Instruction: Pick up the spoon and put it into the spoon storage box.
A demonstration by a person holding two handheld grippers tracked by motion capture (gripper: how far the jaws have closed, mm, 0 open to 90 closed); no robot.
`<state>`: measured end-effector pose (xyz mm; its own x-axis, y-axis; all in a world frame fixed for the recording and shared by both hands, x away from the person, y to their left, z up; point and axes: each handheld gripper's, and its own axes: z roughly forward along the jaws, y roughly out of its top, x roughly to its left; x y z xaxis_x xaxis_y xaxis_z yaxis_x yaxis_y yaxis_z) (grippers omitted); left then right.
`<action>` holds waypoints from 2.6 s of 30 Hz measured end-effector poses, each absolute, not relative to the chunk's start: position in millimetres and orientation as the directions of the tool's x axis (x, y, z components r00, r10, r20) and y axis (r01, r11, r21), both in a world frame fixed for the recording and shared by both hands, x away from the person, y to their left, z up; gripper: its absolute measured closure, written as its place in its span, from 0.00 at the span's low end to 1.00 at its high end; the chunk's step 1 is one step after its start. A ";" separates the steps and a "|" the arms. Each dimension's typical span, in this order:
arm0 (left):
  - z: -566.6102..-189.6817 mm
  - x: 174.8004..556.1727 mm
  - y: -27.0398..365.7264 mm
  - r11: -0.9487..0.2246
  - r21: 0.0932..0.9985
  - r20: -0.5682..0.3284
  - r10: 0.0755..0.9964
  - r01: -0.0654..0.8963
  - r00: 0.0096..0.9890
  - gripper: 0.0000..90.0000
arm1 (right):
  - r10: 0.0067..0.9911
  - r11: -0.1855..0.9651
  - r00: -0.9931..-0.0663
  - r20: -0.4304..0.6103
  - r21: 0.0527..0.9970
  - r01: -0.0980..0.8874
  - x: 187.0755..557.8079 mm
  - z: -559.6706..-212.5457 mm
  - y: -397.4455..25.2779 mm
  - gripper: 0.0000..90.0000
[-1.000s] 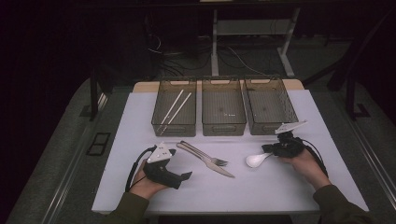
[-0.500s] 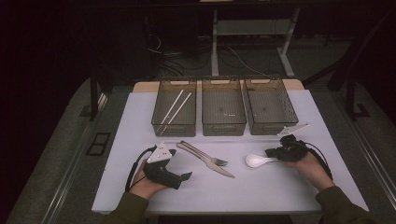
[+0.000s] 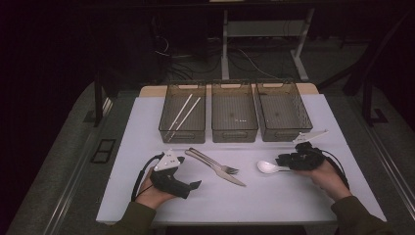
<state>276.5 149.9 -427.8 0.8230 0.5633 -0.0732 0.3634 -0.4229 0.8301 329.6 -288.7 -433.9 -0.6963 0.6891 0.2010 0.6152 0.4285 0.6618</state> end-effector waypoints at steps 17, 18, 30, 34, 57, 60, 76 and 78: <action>-428.4 276.7 149.4 -0.428 0.828 -0.072 0.561 0.363 0.825 0.00 | 0.630 0.474 -0.750 0.201 0.666 0.576 324.6 -438.6 -265.3 0.51; -428.5 276.7 149.4 -0.428 0.828 -0.072 0.561 0.363 0.825 0.00 | 0.630 0.475 -0.751 0.199 0.666 0.576 324.5 -439.0 -264.4 0.51; -428.5 276.7 149.3 -0.430 0.826 -0.071 0.560 0.364 0.825 0.00 | 0.615 0.508 -0.768 0.178 0.655 0.559 324.0 -442.8 -257.6 0.50; -428.5 276.6 149.4 -0.431 0.826 -0.071 0.561 0.364 0.825 0.00 | 0.608 0.522 -0.776 0.170 0.651 0.551 322.9 -443.0 -256.0 0.50; -429.0 276.5 148.9 -0.435 0.822 -0.072 0.560 0.367 0.825 0.00 | 0.532 0.671 -0.846 0.035 0.592 0.446 312.5 -440.5 -241.7 0.61; -429.0 276.5 148.8 -0.435 0.822 -0.073 0.560 0.368 0.825 0.00 | 0.521 0.684 -0.853 0.026 0.585 0.436 311.4 -439.5 -240.0 0.66; -428.9 276.5 148.8 -0.442 0.819 -0.071 0.556 0.366 0.828 0.00 | 0.479 0.703 -0.877 0.024 0.588 0.400 308.1 -434.3 -243.5 0.86; -429.0 276.4 148.7 -0.440 0.820 -0.072 0.555 0.365 0.829 0.00 | 0.477 0.703 -0.879 0.027 0.588 0.400 307.5 -433.7 -244.0 0.88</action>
<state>276.4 148.7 -429.0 0.8289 0.5548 -0.0715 0.3654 -0.4401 0.8202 307.5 -244.0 -433.7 -0.8786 0.4769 0.0266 0.3996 0.7033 0.5880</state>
